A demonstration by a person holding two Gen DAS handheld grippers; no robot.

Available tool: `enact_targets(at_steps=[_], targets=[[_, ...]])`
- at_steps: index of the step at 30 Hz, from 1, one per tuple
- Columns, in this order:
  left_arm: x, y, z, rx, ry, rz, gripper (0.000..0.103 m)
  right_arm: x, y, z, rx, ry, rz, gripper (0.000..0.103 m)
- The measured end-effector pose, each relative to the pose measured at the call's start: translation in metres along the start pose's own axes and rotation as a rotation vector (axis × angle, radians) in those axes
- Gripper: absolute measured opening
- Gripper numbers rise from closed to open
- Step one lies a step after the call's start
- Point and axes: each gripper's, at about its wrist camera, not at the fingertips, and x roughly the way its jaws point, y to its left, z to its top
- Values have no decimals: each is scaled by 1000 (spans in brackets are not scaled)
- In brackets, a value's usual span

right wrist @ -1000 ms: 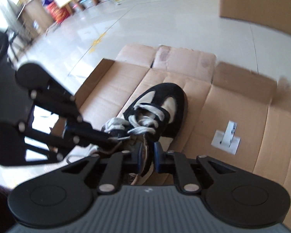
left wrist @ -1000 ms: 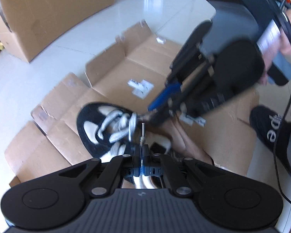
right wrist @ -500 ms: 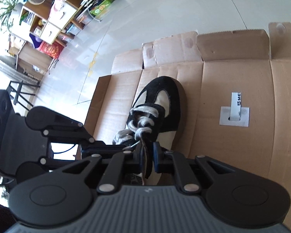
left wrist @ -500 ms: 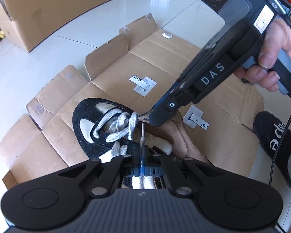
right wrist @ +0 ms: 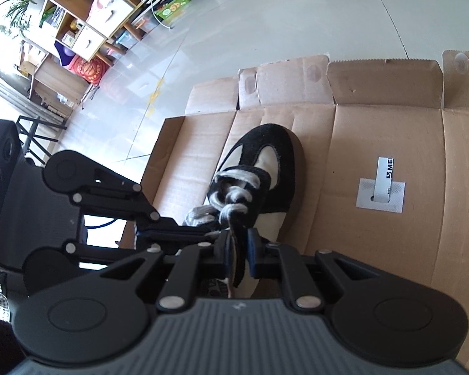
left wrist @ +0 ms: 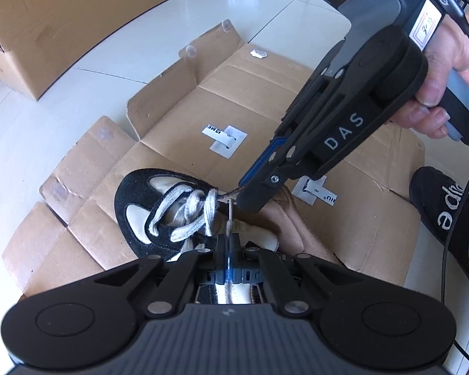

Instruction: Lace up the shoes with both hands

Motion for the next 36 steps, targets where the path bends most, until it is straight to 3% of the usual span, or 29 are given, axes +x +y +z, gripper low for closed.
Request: enact_targets(at_steps=[11,23,36], targets=[[0,2,5,-23,-14,7,0,-1,-1,0,-12,1,3,12],[2,2,9,-11,23,8,0,1,2,-2,-6,2,5,13],[2,8,8,-129,-73,10,0,0,5,-2,-34,4,7,16]])
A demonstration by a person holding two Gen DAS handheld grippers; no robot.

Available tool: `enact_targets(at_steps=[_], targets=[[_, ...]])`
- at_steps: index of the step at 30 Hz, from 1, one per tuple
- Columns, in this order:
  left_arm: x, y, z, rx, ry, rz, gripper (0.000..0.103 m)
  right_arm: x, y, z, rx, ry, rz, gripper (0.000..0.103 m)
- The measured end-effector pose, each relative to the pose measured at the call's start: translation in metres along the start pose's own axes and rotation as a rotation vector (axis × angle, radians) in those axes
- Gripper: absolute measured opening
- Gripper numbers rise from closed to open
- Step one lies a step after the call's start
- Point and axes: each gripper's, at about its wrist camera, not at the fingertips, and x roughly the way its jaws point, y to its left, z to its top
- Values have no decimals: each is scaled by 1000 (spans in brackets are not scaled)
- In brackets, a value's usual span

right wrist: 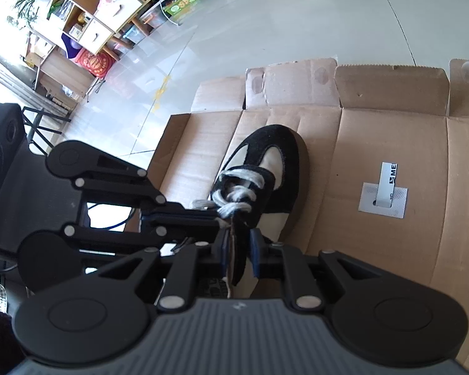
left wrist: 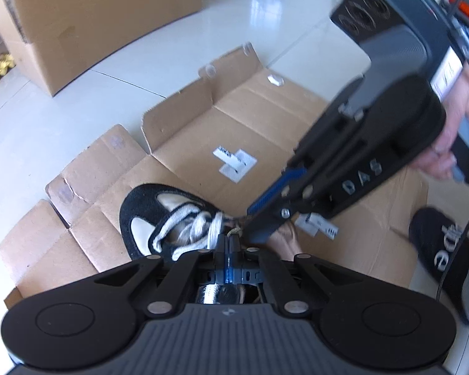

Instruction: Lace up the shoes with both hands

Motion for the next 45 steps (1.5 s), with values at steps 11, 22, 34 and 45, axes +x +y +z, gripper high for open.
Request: enact_targets(at_steps=[11,22,34,45], targets=[[11,11,-2,-92,52,-28,0,-2,-1,0,-8,2,8,18],[15,17,2,-193,15,-81,0,-10,-6,5,50,-8,58,23],[15,15,1,-180,19,-66,1,5,-30,12,225,-16,116,15],[11,14,-1,-197,19,-63,23,-4,-10,12,125,-70,6,1]])
